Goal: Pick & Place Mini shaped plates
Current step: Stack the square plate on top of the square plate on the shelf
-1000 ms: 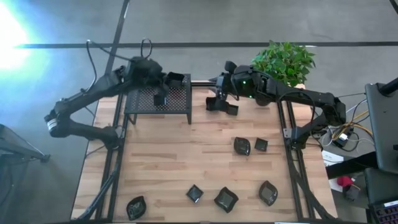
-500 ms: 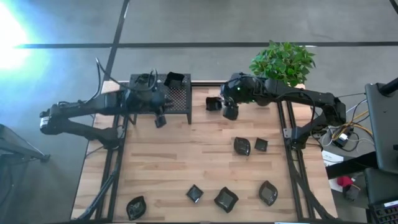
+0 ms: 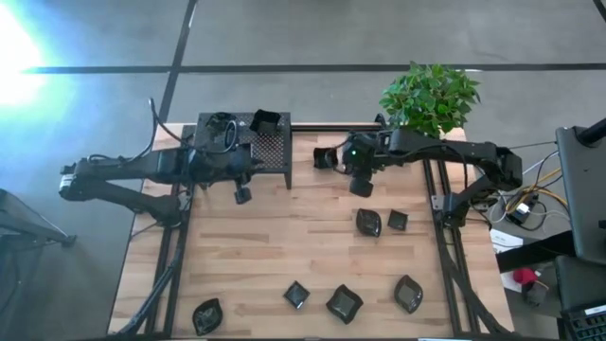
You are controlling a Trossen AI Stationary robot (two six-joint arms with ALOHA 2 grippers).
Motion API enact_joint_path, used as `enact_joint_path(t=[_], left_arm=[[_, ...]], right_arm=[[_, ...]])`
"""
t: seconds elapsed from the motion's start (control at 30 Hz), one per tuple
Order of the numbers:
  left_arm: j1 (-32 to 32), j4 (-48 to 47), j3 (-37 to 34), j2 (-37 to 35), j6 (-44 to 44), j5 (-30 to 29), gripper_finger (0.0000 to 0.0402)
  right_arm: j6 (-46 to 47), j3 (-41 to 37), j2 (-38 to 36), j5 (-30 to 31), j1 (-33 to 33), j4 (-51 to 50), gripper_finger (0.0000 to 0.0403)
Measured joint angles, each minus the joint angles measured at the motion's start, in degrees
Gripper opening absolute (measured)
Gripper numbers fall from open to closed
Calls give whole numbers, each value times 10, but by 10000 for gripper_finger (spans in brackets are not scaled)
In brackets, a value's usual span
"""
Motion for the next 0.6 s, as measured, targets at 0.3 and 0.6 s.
enact_joint_path(t=[0.3, 0.6], left_arm=[[0, 0, 0, 0, 1, 0, 76], [0, 1, -3, 0, 1, 0, 76]], right_arm=[[-82, -105, 1, 2, 0, 131, 106], [-120, -215, 1, 1, -9, 267, 98]])
